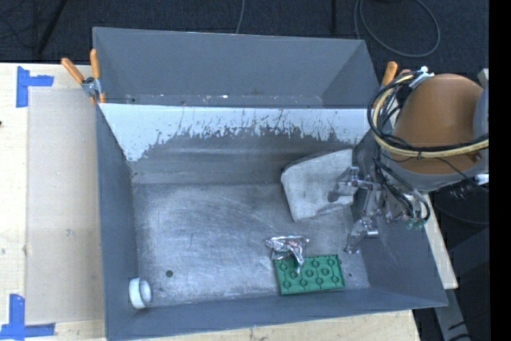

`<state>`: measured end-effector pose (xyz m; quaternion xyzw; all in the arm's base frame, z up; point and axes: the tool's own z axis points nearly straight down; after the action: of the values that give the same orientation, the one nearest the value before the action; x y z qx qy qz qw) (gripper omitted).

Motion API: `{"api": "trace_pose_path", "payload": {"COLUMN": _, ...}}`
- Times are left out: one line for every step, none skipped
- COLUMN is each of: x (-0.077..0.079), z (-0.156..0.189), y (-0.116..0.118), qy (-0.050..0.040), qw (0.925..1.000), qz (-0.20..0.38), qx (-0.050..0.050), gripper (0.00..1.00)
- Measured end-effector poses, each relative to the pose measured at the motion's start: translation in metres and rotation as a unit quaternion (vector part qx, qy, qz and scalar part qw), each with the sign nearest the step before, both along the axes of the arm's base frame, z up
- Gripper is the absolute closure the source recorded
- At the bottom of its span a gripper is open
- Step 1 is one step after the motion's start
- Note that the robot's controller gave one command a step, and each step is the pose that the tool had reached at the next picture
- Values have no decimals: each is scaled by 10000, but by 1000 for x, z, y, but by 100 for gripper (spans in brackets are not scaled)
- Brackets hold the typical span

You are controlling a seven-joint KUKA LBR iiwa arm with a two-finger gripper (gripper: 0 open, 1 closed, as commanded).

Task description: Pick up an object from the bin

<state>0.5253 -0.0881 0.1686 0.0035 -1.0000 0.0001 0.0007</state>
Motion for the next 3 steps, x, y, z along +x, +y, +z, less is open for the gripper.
{"api": "trace_pose_path", "payload": {"x": -37, "z": -97, "y": 54, "qy": -36, "qw": 9988, "qz": -493, "qx": -2, "gripper": 0}}
{"api": "trace_pose_path", "payload": {"x": -36, "z": -93, "y": 54, "qy": -29, "qw": 9989, "qz": -473, "qx": 5, "gripper": 100}}
{"api": "trace_pose_path", "payload": {"x": -20, "z": 18, "y": 30, "qy": -28, "qw": 9712, "qz": 2383, "qx": -4, "gripper": 100}}
